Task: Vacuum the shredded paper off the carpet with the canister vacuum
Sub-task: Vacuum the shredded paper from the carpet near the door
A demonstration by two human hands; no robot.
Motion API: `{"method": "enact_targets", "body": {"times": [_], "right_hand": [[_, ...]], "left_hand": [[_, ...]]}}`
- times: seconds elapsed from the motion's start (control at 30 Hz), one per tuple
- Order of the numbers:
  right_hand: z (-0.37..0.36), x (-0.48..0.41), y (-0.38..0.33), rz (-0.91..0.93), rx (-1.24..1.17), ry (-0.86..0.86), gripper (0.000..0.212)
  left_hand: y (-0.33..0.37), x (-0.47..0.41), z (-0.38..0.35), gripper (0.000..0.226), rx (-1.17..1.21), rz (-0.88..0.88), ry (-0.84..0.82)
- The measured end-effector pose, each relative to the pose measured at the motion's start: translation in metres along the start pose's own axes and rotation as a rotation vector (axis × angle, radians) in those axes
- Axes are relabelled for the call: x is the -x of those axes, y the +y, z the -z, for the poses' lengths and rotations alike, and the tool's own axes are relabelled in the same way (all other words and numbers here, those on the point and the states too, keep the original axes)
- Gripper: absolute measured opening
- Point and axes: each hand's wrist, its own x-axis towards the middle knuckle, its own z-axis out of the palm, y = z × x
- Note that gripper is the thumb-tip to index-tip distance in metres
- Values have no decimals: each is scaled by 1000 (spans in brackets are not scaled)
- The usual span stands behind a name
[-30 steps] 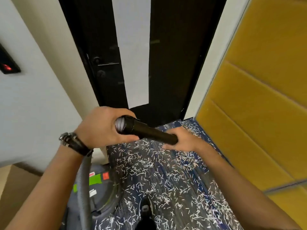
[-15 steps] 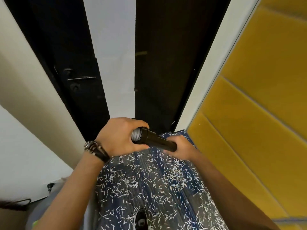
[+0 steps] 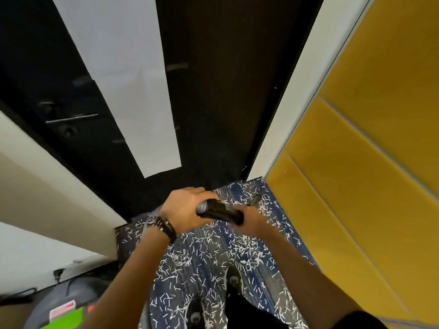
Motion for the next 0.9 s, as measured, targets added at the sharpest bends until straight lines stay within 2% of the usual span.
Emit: {"method": "enact_targets", "body": {"times": [0.07, 0.17, 0.2, 0.3, 0.4, 0.53, 0.67, 0.8, 0.9], "right_hand": [[6, -5, 11, -12, -32, 28, 26], [30, -19, 20, -32, -41, 48, 14], [38, -23, 21, -20, -43, 59, 15], [60, -35, 26, 26, -42, 107, 35], [69, -42, 34, 45, -39, 101, 43], [69, -41, 53, 6, -43, 59, 33], [80, -41, 55, 50, 4, 12, 26], [87, -48, 51, 81, -2, 64, 34], [85, -46, 53, 95, -7, 110, 41]], "left_hand": [[5, -14, -7, 47, 7, 2, 15], [10, -31, -4, 49, 13, 9, 112], [10, -35, -2, 51, 9, 19, 143], [15, -51, 1, 55, -14, 18, 189], [21, -63, -4, 55, 11, 31, 174], [24, -76, -17, 54, 105, 51, 105], [31, -81, -25, 55, 80, -31, 152], [26, -85, -22, 56, 61, -32, 208], [26, -91, -24, 56, 45, -47, 164]]}}
